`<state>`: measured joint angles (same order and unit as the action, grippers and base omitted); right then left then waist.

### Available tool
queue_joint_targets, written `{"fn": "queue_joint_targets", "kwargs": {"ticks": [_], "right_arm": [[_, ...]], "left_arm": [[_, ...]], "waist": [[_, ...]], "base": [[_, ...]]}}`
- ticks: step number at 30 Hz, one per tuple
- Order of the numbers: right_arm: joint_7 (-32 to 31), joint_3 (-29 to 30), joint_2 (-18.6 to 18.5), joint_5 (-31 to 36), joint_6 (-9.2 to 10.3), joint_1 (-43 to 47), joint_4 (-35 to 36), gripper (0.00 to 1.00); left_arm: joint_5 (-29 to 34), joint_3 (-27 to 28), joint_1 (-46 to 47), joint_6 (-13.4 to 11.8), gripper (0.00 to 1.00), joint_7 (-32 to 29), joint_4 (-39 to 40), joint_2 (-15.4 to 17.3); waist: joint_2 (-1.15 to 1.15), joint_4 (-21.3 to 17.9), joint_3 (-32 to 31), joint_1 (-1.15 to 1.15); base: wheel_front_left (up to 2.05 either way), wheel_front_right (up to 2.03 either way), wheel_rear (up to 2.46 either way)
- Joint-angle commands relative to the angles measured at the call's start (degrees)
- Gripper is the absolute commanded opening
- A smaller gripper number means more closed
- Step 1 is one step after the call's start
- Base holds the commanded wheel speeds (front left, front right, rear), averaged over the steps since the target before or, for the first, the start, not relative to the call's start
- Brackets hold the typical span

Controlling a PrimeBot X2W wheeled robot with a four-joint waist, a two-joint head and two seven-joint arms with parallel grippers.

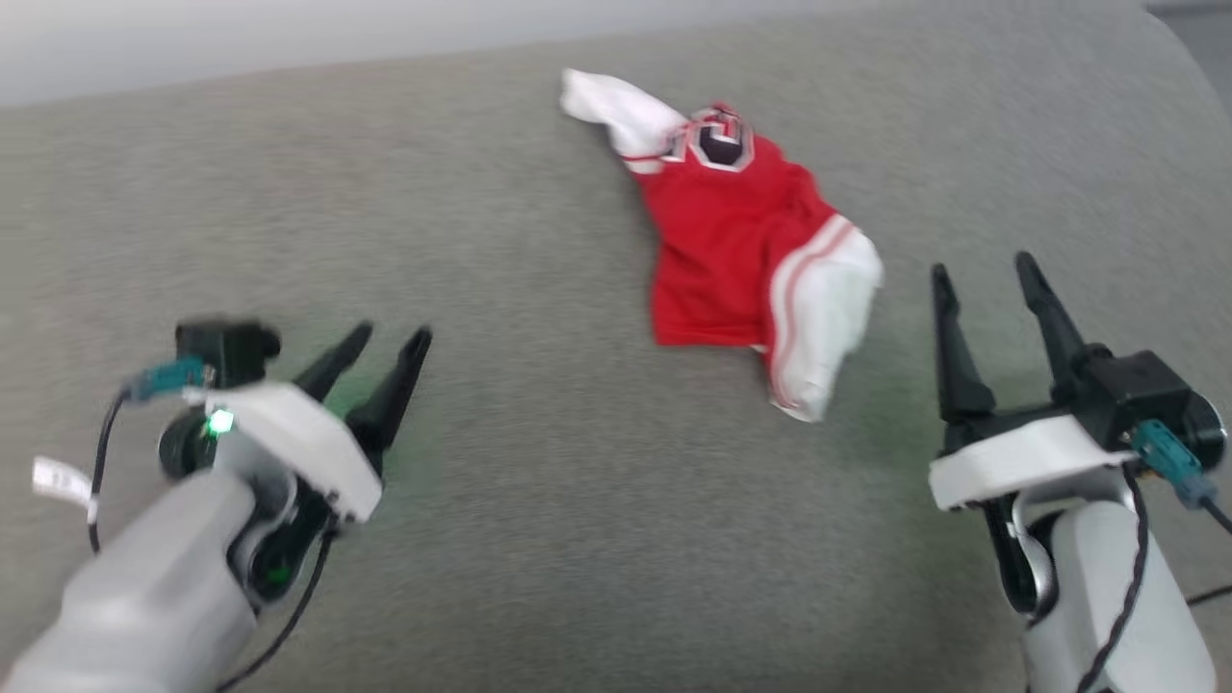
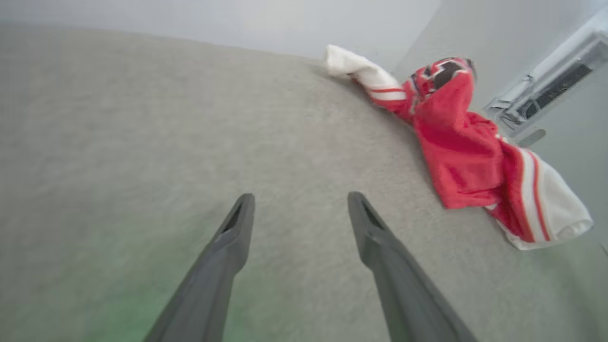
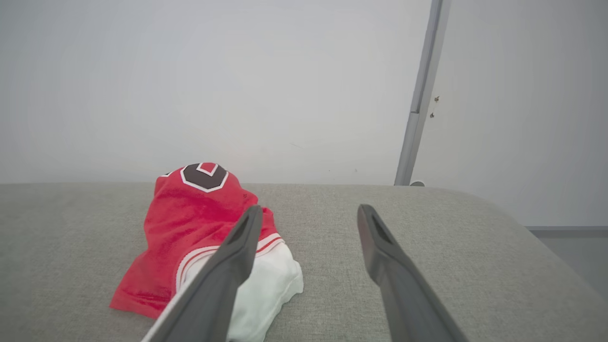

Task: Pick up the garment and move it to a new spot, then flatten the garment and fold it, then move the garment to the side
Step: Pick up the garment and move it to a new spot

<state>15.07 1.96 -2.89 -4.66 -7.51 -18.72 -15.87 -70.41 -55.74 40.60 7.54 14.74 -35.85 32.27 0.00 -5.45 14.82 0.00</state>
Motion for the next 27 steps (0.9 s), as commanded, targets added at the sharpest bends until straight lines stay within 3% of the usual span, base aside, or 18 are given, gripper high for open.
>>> {"fn": "queue_joint_targets", "kwargs": {"ticks": [1,10,12,20,27], "right_arm": [[0.1,1.0,0.0,1.0,0.04,1.4,-0.3,1.00],[0.1,4.7,-1.1,2.6,0.04,8.0,-1.1,1.00],[0.1,4.9,-1.2,2.4,0.04,8.6,-1.1,1.00],[0.1,8.4,-1.2,0.9,0.04,11.5,0.4,1.00],[0.1,8.8,-1.1,-0.2,0.04,12.0,2.3,1.00]], "left_arm": [[2.6,2.4,-2.0,-0.2,1.00,0.5,-0.8,0.3],[20.3,28.3,-21.6,-3.0,1.00,0.5,4.6,-4.5],[22.1,30.9,-23.9,-3.0,1.00,0.5,5.7,-5.3],[39.2,45.8,-36.9,-3.5,1.00,0.5,16.9,-10.2],[49.7,52.9,-41.1,-2.4,1.00,0.5,23.5,-14.2]], "waist": [[0.00,4.6,-3.3,0.00],[0.00,9.3,-8.4,0.00],[0.00,9.4,-8.8,0.00],[0.00,8.8,-10.9,0.00],[0.00,8.2,-10.9,0.00]], "base": [[0.00,0.00,0.00],[0.00,0.00,0.00],[0.00,0.00,0.00],[0.00,0.00,0.00],[0.00,0.00,0.00]]}}
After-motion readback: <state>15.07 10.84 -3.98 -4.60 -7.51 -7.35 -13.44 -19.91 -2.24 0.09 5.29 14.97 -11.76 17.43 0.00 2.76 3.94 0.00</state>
